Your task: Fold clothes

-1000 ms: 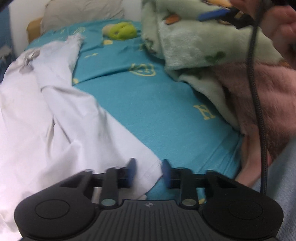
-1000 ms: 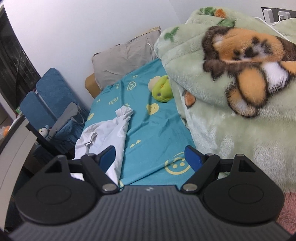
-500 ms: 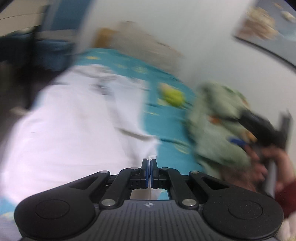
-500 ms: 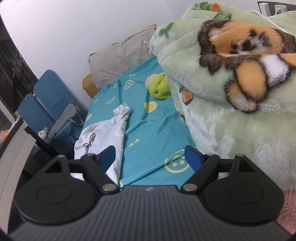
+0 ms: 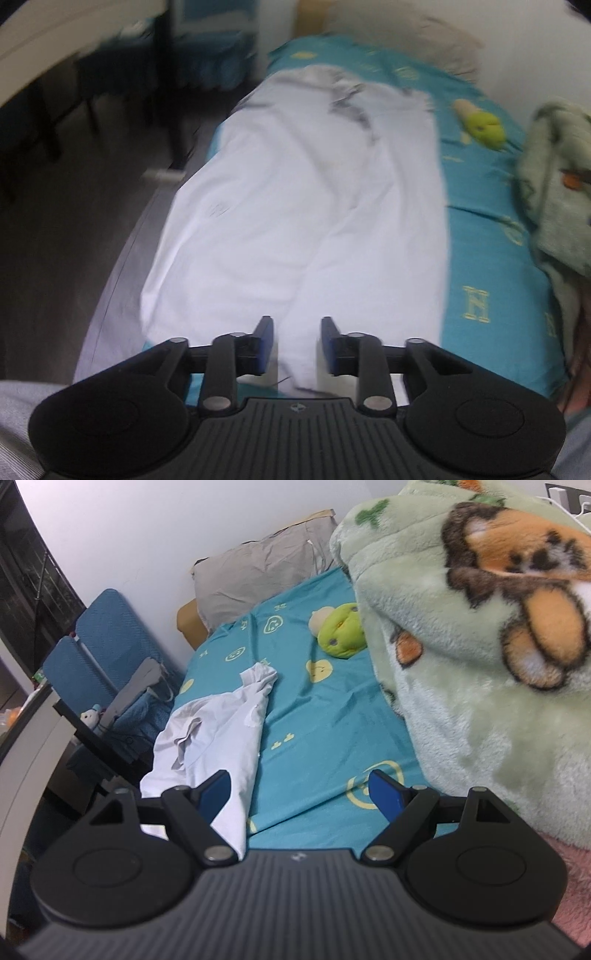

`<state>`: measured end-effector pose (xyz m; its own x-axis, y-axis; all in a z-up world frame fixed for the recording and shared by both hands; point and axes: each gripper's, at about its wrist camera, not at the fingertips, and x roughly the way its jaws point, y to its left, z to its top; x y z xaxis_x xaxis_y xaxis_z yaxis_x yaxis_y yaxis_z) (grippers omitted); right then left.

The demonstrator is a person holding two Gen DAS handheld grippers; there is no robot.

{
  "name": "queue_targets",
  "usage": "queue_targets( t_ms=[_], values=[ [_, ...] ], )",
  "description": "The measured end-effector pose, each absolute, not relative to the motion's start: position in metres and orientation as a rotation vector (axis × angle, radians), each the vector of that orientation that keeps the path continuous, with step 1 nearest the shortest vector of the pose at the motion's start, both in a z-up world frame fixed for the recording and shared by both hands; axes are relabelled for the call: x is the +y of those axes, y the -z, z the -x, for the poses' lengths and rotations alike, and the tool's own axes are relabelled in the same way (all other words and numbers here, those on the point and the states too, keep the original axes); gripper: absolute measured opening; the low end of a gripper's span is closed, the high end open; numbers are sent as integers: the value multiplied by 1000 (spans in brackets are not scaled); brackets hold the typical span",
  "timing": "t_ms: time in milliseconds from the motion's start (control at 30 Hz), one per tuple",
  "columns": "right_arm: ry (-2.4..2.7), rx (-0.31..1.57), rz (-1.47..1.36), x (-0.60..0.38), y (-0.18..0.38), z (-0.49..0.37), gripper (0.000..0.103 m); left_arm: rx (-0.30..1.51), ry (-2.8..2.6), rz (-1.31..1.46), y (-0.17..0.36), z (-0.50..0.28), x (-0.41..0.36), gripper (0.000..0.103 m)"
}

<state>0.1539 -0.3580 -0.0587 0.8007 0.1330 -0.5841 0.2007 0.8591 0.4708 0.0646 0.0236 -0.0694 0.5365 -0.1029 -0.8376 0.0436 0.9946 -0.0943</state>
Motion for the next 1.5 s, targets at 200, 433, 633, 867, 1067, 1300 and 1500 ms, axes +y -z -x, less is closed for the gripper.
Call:
queue_targets(
  t_ms=[200,433,633,867,1067,1300,1500],
  values=[
    [-76,676,-731,-364,67,-186,84,944,301,-64,72,-53,-53,62],
    [-173,710,-752,-342,84,-294,81,1092,332,-342,132,-77,-124,62],
    [-187,688,-700,-328,139,-393,77,1066,342,-306,132,-75,-110,38],
    [-168,736,-629,-312,202,-487,65,1060,393,-105,130,-71,-72,3],
    [-171,734,-584,-305,213,-512,7,1023,525,-7,120,-59,-69,3],
    [-184,624,-606,-322,177,-500,5,956,582,4,93,-52,-76,2],
    [-146,593,-547,-349,134,-495,5,907,665,-18,61,-44,-108,2]
  ],
)
